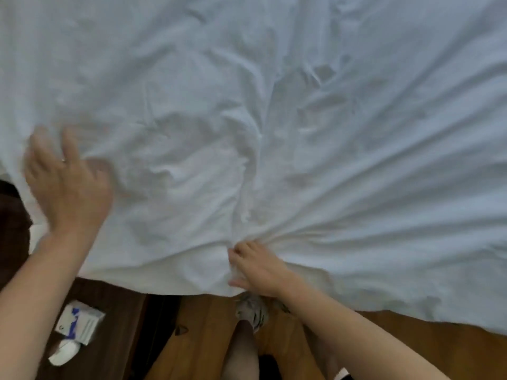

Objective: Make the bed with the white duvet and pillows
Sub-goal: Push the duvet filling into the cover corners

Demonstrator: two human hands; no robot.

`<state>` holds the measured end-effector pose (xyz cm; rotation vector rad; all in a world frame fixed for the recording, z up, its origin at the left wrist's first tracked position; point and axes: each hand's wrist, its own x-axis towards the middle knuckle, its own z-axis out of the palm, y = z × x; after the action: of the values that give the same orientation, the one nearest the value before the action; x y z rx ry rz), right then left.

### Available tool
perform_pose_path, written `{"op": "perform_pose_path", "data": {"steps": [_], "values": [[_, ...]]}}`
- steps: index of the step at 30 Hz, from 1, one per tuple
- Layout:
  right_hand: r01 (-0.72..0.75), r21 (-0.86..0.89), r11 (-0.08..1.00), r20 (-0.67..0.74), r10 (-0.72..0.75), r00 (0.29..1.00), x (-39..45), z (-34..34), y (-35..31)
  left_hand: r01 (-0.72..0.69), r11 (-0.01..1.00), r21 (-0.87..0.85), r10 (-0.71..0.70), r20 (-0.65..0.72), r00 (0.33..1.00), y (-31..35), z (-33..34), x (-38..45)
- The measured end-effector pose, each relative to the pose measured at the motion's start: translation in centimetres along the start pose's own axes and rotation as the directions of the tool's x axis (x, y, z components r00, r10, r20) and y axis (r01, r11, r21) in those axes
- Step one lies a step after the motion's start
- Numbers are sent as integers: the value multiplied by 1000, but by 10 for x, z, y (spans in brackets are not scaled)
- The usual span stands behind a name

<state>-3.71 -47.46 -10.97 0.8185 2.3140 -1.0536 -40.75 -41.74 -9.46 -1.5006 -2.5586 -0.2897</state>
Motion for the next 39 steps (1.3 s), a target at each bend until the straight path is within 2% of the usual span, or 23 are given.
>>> {"op": "perform_pose_path", "data": {"steps": [1, 2, 3, 4, 5, 6, 7, 9, 10, 11, 13, 14, 16, 18, 20, 23, 25, 27, 29, 31, 33, 36, 39], "values": [[23, 18, 1000, -195, -19, 981, -2, -3, 10, -157, 987, -27, 159, 113, 981, 44, -4, -23], [13, 37, 999, -409, 3, 912, -6, -8, 19, -298, 952, -62, 303, 87, 949, 83, -22, -34], [-26, 26, 999, -698, 37, 715, -9, -18, 37, -434, 895, -105, 443, 93, 892, 137, -42, -46], [-114, 28, 993, -845, 84, 527, -16, -32, 61, -513, 850, -118, 524, 98, 846, 168, -40, -50], [-229, 58, 972, -916, 143, 375, -24, -46, 91, -551, 825, -123, 564, 113, 818, 191, -26, -54], [-355, 103, 929, -922, 223, 316, -35, -60, 125, -556, 819, -143, 573, 127, 810, 211, -12, -51], [-490, 151, 858, -905, 319, 280, -46, -71, 159, -569, 802, -181, 594, 149, 790, 230, 2, -47], [-654, 312, 689, -785, 575, 231, -70, -74, 219, -642, 749, -165, 663, 188, 725, 256, 29, -41], [-702, 383, 600, -689, 692, 215, -85, -63, 241, -654, 743, -141, 668, 211, 714, 254, 44, -38], [-723, 444, 529, -593, 778, 205, -100, -42, 254, -616, 779, -114, 624, 230, 747, 242, 59, -35], [-762, 491, 422, -432, 878, 208, -129, 20, 251, -448, 892, -58, 445, 284, 850, 200, 78, -29], [-776, 495, 391, -371, 903, 218, -143, 51, 240, -401, 915, -47, 395, 308, 865, 185, 79, -30], [-798, 502, 335, -284, 935, 214, -158, 86, 223, -405, 914, -29, 389, 355, 850, 176, 82, -36], [-813, 485, 321, -228, 945, 236, -161, 89, 221, -348, 937, -8, 320, 413, 853, 192, 82, -42], [-822, 441, 360, -188, 933, 307, -159, 82, 233, -250, 968, 18, 208, 496, 843, 212, 81, -49], [-811, 409, 418, -135, 907, 399, -169, 68, 250, -155, 988, -15, 130, 624, 770, 258, 78, -70], [-796, 412, 443, -116, 892, 436, -177, 63, 254, -135, 990, -41, 128, 665, 736, 288, 73, -93], [-775, 448, 446, -123, 889, 440, -180, 61, 251, -175, 980, -96, 193, 684, 704, 314, 64, -123], [-762, 456, 460, -193, 887, 419, -178, 62, 246, -170, 974, -149, 226, 685, 692, 334, 57, -151], [-724, 490, 486, -319, 873, 370, -176, 60, 242, -103, 976, -192, 207, 664, 718, 347, 51, -170], [-677, 504, 536, -486, 824, 291, -180, 58, 254, -46, 969, -242, 188, 608, 771, 363, 50, -184], [-661, 500, 559, -596, 776, 206, -197, 42, 307, -115, 956, -270, 248, 534, 808, 405, 54, -204], [-681, 432, 591, -642, 732, 228, -243, 39, 383, -239, 929, -284, 354, 487, 799, 492, 66, -235]]}}
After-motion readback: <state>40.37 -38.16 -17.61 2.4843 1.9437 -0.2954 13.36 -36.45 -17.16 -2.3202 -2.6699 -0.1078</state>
